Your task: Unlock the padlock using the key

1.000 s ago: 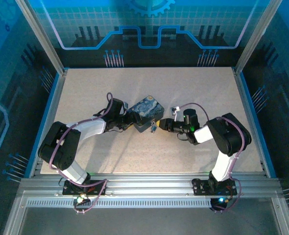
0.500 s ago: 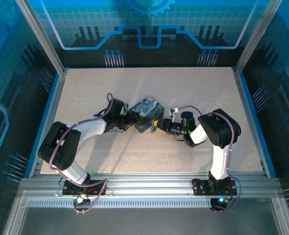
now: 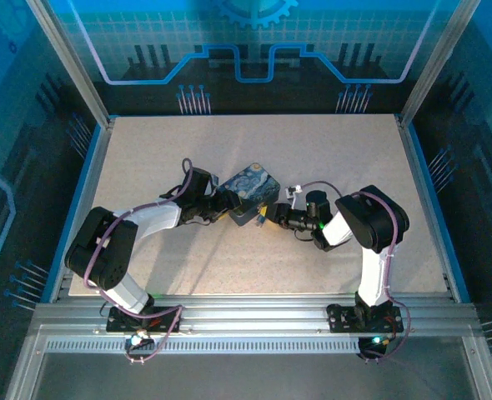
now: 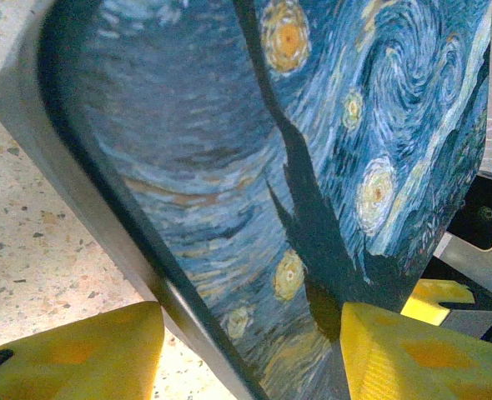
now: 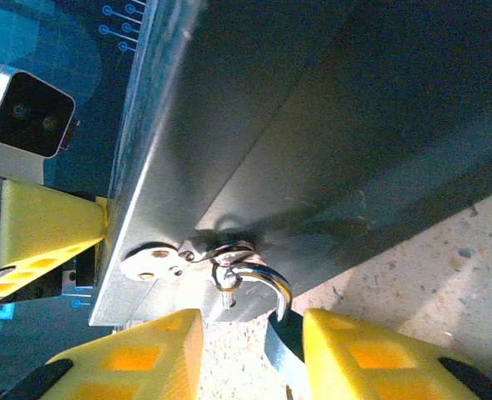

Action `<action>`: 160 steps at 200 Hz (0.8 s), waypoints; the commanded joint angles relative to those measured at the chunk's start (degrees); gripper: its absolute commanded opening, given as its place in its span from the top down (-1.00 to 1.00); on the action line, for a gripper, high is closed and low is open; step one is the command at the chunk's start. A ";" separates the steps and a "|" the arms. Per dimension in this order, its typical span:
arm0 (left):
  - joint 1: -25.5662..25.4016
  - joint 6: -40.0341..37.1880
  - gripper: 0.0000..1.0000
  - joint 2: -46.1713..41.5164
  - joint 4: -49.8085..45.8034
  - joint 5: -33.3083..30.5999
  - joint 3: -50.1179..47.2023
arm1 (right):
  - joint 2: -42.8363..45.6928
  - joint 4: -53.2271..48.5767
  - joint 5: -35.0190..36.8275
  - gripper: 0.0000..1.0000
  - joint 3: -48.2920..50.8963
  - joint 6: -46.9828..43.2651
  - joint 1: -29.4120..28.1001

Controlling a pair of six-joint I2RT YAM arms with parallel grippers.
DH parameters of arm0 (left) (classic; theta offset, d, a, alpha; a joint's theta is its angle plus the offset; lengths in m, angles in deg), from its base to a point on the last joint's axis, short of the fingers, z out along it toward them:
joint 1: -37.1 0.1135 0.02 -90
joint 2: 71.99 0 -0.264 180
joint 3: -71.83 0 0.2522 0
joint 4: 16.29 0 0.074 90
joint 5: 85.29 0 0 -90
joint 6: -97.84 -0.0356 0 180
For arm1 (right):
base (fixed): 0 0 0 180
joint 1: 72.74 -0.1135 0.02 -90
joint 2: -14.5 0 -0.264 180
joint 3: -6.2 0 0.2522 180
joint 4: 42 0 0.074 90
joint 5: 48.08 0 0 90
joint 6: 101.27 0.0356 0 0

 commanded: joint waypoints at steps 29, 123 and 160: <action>-0.87 -0.03 -0.16 0.60 -2.36 -0.37 -0.76 | -2.14 0.22 -0.54 0.27 -0.50 0.36 -0.87; -0.96 0.06 -0.16 0.79 -2.37 -0.46 -0.71 | -2.82 3.05 -0.37 0.43 -0.77 0.55 -1.10; -1.01 0.08 -0.16 0.79 -2.33 -0.46 -0.58 | -1.55 1.78 0.51 0.49 0.46 0.53 -1.14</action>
